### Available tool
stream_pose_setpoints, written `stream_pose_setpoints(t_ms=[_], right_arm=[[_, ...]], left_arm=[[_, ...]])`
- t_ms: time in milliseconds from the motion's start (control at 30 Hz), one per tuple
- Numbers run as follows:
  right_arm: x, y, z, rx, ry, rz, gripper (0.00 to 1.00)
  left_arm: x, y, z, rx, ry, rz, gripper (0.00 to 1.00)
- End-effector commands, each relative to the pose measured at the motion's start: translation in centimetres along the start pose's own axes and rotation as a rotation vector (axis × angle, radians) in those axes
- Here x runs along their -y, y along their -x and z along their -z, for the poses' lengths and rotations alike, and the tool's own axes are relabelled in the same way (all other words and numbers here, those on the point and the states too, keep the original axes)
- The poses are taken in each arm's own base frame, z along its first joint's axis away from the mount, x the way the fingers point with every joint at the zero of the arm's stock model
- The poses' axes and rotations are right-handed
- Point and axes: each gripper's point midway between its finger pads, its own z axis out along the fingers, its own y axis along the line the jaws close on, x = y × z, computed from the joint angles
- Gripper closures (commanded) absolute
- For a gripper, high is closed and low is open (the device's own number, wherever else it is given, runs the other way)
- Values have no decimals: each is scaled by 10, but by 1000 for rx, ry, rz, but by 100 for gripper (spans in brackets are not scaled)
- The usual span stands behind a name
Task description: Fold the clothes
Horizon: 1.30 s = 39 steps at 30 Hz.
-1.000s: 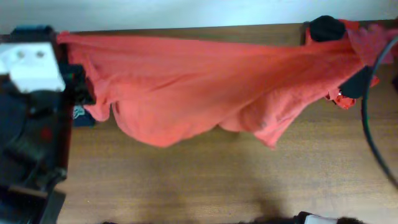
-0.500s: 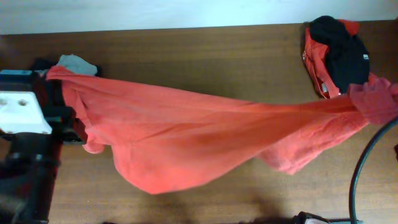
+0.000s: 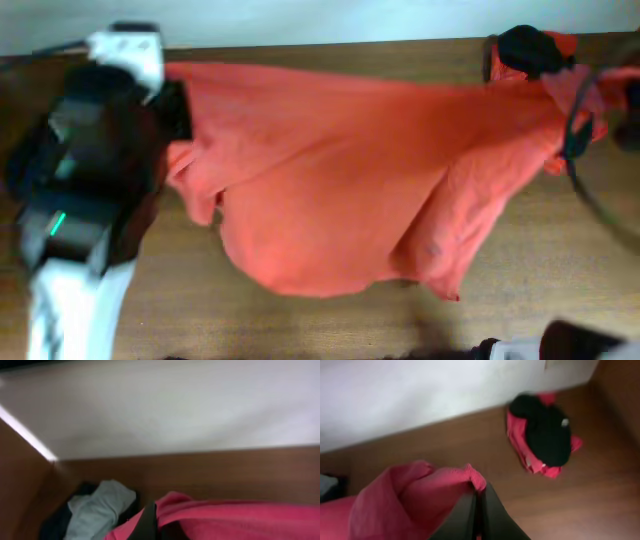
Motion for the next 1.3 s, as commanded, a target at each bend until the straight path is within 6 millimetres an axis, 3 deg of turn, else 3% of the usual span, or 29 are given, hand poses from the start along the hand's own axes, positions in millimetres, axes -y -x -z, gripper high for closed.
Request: stream_pose_setpoints(t_ms=[0,133,367,533,700,867,1033,1167,1267], right_arm=[[21,-1,-55,-104,-31,-12,96],[23,-4,-130,-203,-1,18,96],[6,-17,-253,-278,42,76,96],[5,-45,-325,-339,-23,99,96],[5,-74,-374,-391,-66,116,96],[8,-82,-391,-399,-72,89,96],[8,-79,-390,-389,-75,90,96],[5,-70,-375,-376,-73,92,96],[-2,-45,-343,-314,-63,95,96]], left_arm=[[-17,-11,-44,-59,133,9,99],[-18,-24,-96,-101,166,13,99],[-20,-44,-167,-120,195,30,100],[-7,-75,-217,-168,192,15,99],[5,-115,-262,-228,192,-5,99],[12,-146,-293,-265,193,-16,99],[14,-151,-301,-260,195,-14,100],[10,-136,-289,-245,196,-9,99],[3,-111,-266,-211,197,3,99]])
